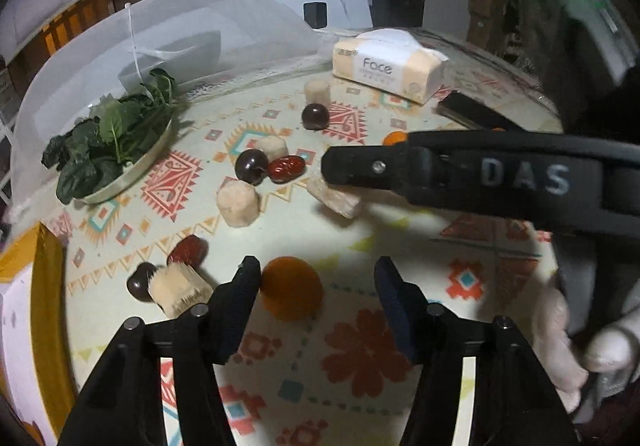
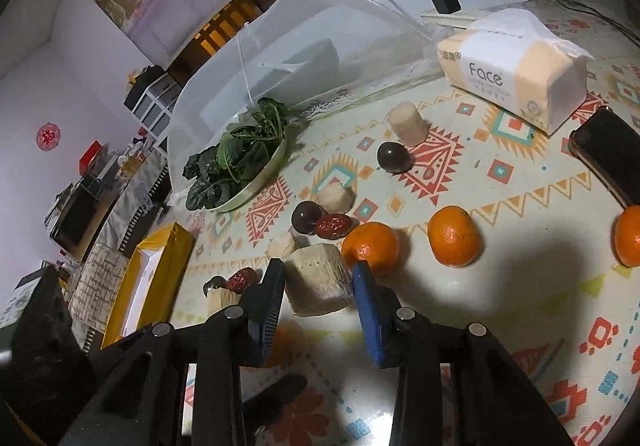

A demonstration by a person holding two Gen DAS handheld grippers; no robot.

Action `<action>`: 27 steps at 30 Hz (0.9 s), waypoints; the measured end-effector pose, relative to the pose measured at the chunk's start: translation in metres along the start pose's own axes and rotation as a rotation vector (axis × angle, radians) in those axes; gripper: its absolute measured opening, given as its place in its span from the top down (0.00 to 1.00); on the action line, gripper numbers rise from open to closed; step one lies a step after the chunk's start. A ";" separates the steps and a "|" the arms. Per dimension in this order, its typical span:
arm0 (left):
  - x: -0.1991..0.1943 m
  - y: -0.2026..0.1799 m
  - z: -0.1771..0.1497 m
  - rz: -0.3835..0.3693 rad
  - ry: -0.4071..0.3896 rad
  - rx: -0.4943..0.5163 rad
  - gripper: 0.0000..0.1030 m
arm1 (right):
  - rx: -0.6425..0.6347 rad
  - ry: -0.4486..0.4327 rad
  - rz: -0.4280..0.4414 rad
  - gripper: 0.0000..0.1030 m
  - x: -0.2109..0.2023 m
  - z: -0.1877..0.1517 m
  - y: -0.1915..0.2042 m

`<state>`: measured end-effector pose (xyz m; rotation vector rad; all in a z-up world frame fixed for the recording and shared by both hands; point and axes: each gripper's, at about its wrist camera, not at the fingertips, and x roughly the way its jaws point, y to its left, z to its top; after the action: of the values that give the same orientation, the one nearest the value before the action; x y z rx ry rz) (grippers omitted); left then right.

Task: Organize fruits
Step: 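Grasp an orange with the left tool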

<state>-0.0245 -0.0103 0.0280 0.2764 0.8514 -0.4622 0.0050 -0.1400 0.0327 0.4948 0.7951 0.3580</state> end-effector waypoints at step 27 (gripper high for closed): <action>-0.114 0.094 -0.043 0.082 -0.098 -0.296 0.69 | -0.082 -0.009 0.048 0.63 -0.005 -0.008 0.039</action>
<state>-0.0711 0.1211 0.0938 0.0150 0.7974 -0.2662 -0.0090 -0.1080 0.0527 0.4387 0.7577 0.4305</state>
